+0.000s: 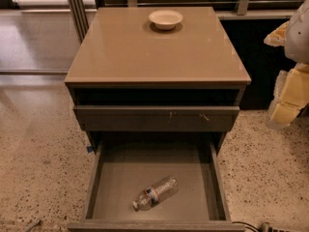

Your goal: Pick water bottle from middle drawer and place on counter

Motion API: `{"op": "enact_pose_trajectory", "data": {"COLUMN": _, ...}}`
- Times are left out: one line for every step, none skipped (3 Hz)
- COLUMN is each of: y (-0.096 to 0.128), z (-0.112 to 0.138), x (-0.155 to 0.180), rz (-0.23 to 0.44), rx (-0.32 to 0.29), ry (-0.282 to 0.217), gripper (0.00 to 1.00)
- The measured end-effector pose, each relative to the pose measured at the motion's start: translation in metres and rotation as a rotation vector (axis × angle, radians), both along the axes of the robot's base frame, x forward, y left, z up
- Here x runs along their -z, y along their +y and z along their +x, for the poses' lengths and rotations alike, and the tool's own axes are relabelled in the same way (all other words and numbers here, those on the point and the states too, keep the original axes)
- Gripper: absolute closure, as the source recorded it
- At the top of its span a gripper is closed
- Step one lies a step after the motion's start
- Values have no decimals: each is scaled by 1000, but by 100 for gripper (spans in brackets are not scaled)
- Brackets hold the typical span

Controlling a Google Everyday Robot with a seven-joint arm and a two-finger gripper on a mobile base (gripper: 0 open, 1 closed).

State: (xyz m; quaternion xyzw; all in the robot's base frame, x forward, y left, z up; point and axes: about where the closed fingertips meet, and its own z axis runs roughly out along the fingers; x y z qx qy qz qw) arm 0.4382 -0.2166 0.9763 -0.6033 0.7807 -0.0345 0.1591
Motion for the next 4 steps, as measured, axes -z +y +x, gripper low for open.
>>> {"op": "enact_pose_trajectory", "data": {"y": 0, "z": 1, "x": 6, "rz": -10, "rx": -2, "ry": -11, "gripper": 0}}
{"op": "enact_pose_trajectory", "data": {"y": 14, "z": -12, "x": 34, "rz": 39, "rx": 10, "ry": -27, "gripper": 0}}
{"op": "enact_pose_trajectory", "data": {"y": 38, "z": -27, "x": 94, "rz": 139, "rx": 54, "ry": -5, "gripper": 0}}
{"op": "enact_pose_trajectory", "data": {"y": 76, "z": -43, "x": 199, "rz": 207, "rx": 69, "ry": 50, "gripper": 0}}
